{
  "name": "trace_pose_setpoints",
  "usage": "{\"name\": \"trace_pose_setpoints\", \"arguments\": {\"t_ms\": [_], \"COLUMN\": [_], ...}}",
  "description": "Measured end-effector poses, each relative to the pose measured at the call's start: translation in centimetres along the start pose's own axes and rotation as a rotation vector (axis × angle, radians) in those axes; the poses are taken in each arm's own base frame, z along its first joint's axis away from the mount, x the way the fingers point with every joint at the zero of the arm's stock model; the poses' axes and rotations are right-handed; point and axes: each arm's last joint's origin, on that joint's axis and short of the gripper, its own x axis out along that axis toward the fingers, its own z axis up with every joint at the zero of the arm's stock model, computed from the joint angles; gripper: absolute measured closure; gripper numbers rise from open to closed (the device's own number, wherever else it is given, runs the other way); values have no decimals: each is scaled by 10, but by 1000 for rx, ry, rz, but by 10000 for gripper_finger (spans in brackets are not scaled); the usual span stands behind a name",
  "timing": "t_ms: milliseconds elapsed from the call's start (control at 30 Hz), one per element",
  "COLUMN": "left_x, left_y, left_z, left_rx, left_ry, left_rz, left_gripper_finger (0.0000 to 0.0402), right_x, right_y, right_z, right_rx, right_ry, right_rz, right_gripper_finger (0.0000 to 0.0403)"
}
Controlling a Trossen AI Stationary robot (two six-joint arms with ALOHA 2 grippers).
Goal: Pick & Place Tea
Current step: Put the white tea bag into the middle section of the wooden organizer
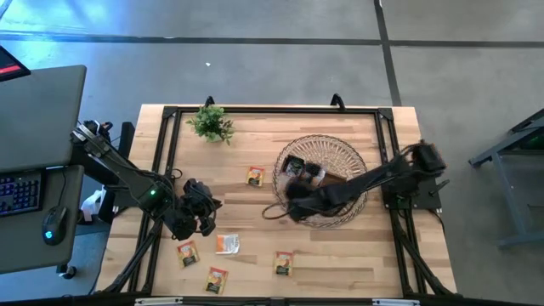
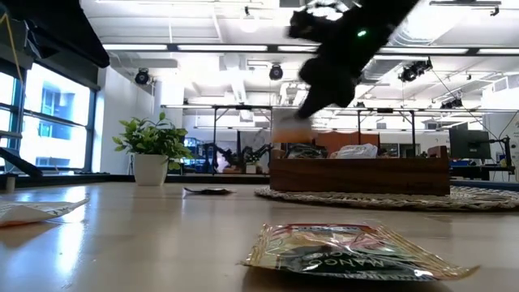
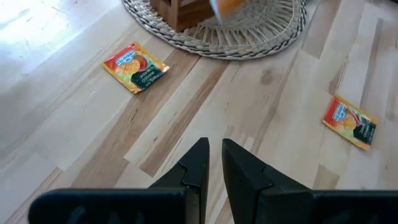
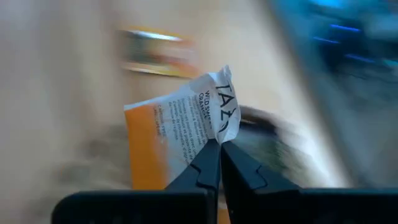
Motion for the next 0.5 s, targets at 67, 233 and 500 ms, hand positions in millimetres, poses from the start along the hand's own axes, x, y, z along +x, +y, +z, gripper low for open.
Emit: {"name": "trace_pose_setpoints", "arguments": {"t_ms": [67, 233, 500], "left_x": [0, 0, 0], "left_y": [0, 0, 1], "left_z": [0, 1, 1], "left_rx": [0, 1, 6], "left_ry": [-11, -22, -32], "left_rz": [6, 12, 20], "left_gripper_finger": [358, 358, 358], "right_x": [-13, -18, 6], "right_y": [-20, -43, -32], "right_z": [-8, -42, -81], "right_rx": [83, 211, 95], "right_ry": [0, 37, 25], "right_rz": [-128, -197, -186], "right_gripper_finger": [391, 399, 399]}}
